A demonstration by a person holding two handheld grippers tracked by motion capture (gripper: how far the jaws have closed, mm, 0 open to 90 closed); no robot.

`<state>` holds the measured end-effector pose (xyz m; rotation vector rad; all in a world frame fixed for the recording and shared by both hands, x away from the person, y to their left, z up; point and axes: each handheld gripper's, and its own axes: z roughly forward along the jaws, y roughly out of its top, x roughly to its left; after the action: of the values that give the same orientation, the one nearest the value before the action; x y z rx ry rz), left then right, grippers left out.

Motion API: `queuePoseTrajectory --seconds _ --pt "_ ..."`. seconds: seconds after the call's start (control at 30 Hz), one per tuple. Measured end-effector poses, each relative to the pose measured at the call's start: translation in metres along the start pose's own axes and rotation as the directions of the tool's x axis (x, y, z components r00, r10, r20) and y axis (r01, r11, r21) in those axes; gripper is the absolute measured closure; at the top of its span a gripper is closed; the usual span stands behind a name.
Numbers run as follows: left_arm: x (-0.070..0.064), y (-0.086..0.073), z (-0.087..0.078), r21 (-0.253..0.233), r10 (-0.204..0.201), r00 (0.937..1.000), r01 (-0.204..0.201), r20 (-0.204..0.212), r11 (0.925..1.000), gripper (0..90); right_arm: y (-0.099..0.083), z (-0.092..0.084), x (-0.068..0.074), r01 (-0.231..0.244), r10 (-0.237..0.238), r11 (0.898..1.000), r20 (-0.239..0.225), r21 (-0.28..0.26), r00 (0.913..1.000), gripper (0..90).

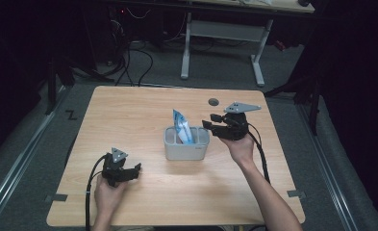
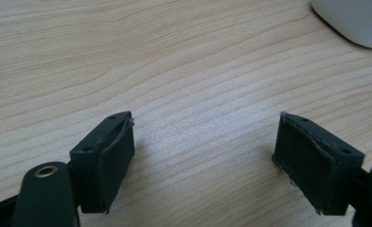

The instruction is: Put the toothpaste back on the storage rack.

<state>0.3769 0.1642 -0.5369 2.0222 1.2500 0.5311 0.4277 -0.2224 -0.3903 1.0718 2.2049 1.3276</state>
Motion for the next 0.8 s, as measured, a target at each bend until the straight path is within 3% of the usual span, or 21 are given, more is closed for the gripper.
queuePoseTrajectory --seconds 0.8 --pt "0.000 0.000 0.000 0.000 -0.001 1.0000 0.001 -0.001 1.0000 21.3 -0.014 -0.022 -0.014 -0.041 0.041 0.999 0.030 -0.013 0.9987 53.3"
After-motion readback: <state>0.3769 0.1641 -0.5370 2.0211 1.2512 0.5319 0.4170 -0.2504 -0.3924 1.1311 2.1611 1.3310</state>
